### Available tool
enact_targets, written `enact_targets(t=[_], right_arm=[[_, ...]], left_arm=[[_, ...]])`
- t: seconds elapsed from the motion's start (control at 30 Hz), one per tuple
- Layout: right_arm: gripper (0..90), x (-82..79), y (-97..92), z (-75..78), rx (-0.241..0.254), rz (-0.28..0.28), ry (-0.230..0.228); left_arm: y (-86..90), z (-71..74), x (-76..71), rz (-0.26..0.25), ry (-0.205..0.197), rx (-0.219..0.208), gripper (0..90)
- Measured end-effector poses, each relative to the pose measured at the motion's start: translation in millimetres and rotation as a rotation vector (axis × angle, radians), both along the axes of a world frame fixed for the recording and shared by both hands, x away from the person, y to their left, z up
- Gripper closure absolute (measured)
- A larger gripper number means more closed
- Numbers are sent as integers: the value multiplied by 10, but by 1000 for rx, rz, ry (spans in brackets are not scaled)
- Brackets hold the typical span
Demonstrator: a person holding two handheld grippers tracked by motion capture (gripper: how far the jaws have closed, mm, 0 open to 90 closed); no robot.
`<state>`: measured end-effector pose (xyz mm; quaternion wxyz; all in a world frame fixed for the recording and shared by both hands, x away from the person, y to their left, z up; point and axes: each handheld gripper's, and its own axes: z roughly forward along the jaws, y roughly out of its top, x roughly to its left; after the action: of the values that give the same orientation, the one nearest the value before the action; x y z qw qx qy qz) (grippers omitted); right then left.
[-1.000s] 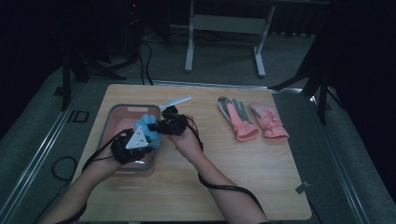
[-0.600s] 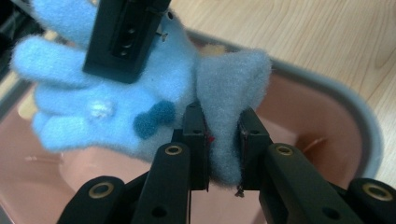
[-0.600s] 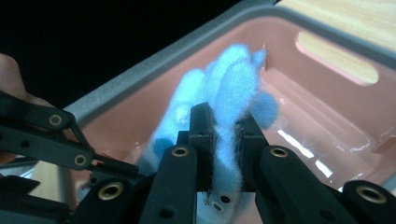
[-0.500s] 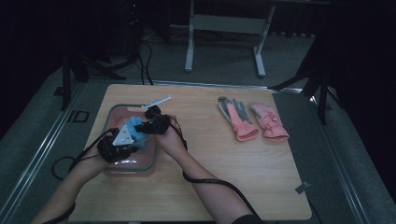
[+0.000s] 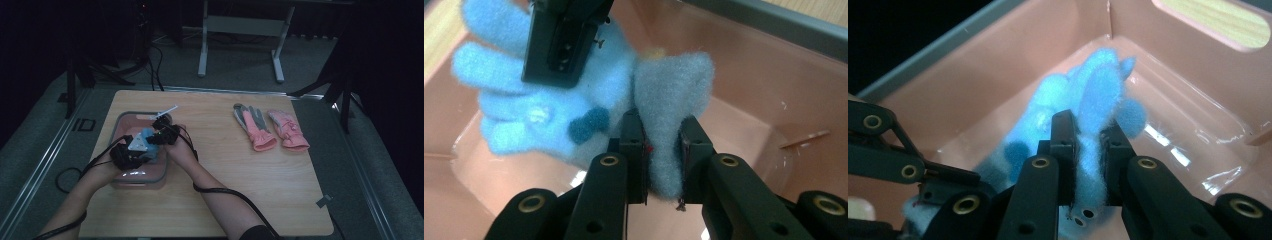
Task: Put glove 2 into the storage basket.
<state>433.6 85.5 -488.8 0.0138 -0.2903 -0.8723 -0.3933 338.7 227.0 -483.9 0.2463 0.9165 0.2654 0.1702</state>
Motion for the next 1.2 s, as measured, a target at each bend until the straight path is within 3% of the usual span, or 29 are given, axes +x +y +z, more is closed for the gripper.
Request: enact_targets(t=[0.1, 0.17, 0.2, 0.27, 0.43, 0.5, 0.6, 0.8, 0.97, 1.2], right_arm=[[782, 11, 48, -7, -41, 4, -7], [666, 16, 71, 2, -49, 3, -7], [652, 17, 77, 8, -55, 3, -14], [546, 18, 74, 18, -55, -1, -19], [481, 23, 18, 45, -34, -13, -8], [434, 22, -42, 86, -8, -21, -11], [396, 22, -109, 145, 26, -25, -12], [293, 6, -293, 261, 92, -36, -19], [255, -28, -490, 337, 158, -30, -14], [195, -133, -714, 391, 185, -2, -31]], left_arm=[[-26, -34, 43, -4, 17, 15, 778], [-29, -62, 75, -1, 37, 17, 777], [-26, -78, 93, 4, 41, 18, 776], [-20, -102, 119, 17, 57, 12, 771], [-8, -148, 169, 27, 96, -3, 752], [-20, -159, 179, 38, 107, -2, 673], [-41, -165, 184, 68, 111, 11, 474], [14, -82, 155, 141, 76, -46, 168], [126, 9, 94, 175, 44, -165, 147], [21, 139, -66, 159, -46, -234, 141]])
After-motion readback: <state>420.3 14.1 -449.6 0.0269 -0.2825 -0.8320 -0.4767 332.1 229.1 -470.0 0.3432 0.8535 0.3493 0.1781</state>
